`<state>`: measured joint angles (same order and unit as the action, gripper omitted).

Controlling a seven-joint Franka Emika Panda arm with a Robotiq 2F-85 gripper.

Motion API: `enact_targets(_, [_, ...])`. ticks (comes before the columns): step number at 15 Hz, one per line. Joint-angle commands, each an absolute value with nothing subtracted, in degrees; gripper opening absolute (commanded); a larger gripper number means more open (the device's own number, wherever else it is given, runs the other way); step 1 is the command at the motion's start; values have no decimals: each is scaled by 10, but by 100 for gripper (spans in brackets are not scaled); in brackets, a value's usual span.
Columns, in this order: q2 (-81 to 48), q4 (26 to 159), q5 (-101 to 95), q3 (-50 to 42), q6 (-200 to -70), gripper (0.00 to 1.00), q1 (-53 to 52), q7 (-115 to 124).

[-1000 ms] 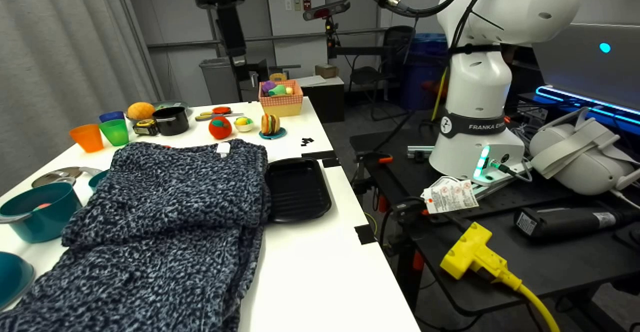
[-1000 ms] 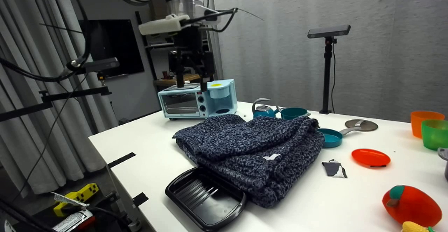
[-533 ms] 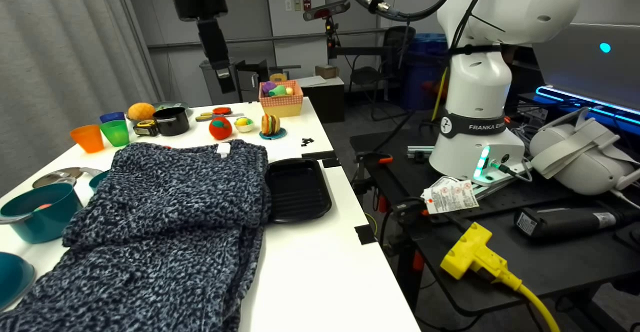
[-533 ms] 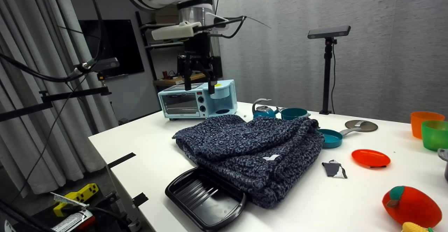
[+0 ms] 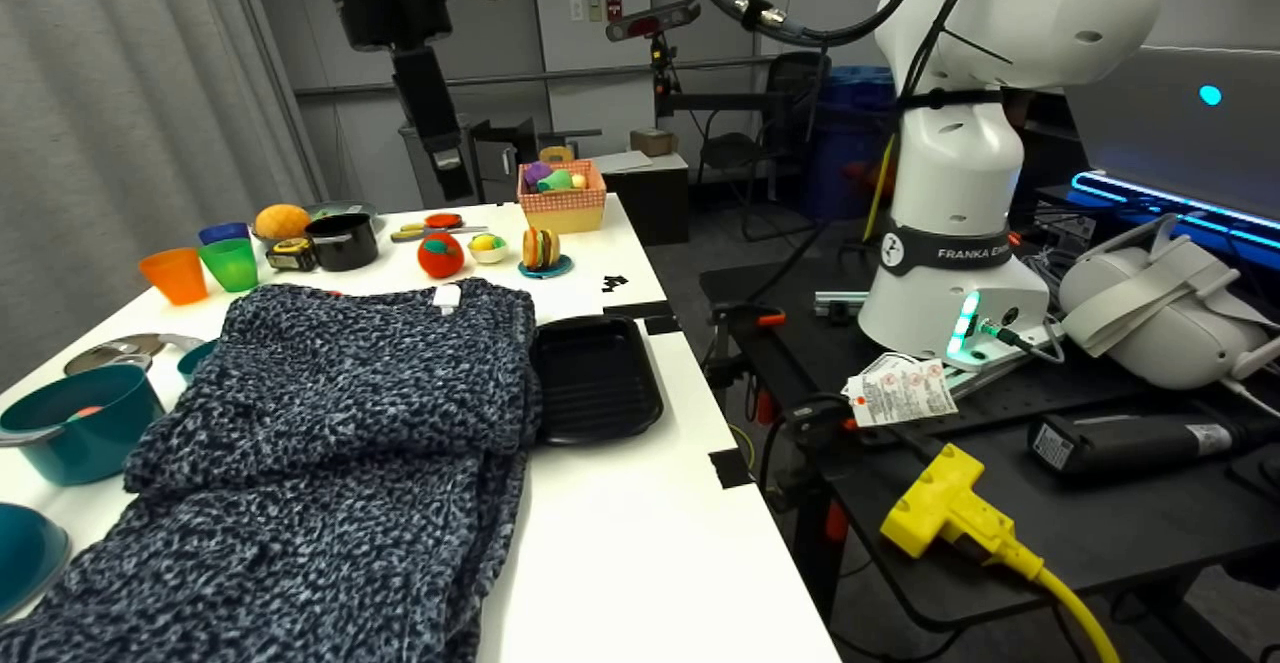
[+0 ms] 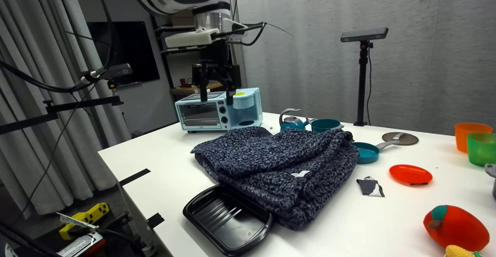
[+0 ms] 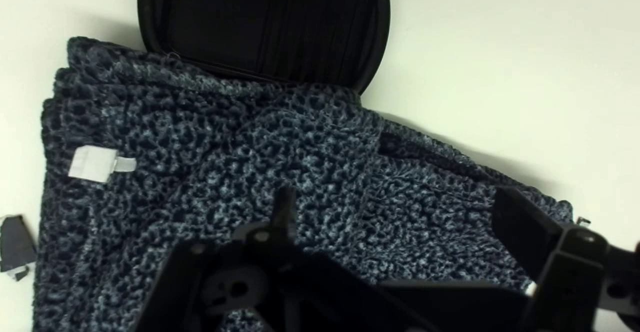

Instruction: Fold the grey blanket once

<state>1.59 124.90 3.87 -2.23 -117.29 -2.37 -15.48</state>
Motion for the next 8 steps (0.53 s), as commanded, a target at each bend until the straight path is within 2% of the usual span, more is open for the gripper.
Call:
enact_targets(1, [-10, 1232, 33, 11, -1179, 100, -37, -151])
enact_targets(8, [-83, 1198, 10, 79, -1173, 100, -80, -161])
